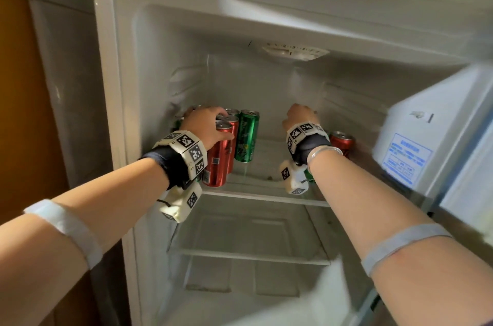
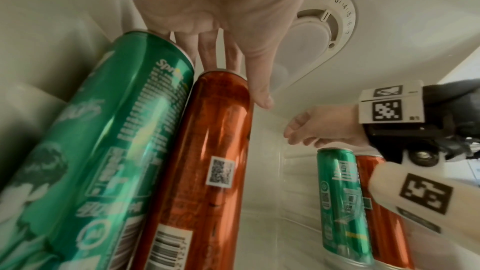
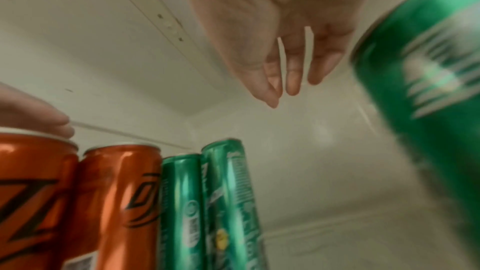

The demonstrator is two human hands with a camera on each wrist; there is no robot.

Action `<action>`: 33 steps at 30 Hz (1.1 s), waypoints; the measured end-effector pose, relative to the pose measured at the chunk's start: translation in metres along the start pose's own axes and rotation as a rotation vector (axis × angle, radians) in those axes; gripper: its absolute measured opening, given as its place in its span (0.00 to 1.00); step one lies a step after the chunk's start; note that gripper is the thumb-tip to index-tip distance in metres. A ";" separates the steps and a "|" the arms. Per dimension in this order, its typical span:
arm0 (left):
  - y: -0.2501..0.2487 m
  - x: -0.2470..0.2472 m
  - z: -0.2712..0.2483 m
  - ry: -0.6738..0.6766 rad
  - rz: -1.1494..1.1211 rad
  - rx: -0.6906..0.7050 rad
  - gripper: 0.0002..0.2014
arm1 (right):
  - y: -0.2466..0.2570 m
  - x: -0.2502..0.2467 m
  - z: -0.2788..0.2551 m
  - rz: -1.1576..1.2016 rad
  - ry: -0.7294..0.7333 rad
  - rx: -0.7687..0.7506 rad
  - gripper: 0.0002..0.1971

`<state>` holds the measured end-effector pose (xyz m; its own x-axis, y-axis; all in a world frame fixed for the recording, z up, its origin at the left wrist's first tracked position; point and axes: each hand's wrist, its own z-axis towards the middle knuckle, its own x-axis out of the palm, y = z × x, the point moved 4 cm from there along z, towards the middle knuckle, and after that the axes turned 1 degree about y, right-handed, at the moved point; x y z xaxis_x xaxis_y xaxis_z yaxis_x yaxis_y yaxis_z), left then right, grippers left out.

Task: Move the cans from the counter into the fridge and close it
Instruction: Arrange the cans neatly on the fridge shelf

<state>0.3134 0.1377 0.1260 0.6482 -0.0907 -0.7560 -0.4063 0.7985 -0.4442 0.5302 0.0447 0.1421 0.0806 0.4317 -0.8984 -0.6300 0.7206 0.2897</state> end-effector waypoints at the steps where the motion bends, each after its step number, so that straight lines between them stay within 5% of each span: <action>1: -0.001 0.000 -0.001 -0.008 -0.018 0.003 0.24 | -0.010 -0.003 -0.003 -0.062 -0.004 0.032 0.13; 9: -0.001 0.006 -0.002 -0.041 -0.075 0.008 0.18 | -0.043 0.000 -0.013 -0.241 0.032 0.122 0.15; 14: -0.001 0.010 -0.003 0.050 -0.026 -0.001 0.27 | -0.039 -0.018 -0.028 -0.267 0.022 0.086 0.10; 19: 0.001 0.014 -0.002 0.059 0.047 0.000 0.29 | -0.028 -0.019 -0.033 -0.088 0.089 -0.013 0.13; 25: 0.001 0.018 0.002 0.046 0.075 0.022 0.24 | 0.005 0.004 -0.026 0.303 0.155 -0.046 0.35; 33: -0.001 0.017 0.004 0.017 0.108 0.024 0.21 | 0.047 0.026 -0.021 0.370 0.164 -0.168 0.23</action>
<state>0.3274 0.1378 0.1149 0.5905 -0.0129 -0.8070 -0.4580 0.8179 -0.3482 0.4867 0.0779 0.1255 -0.2889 0.5425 -0.7888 -0.7114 0.4298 0.5561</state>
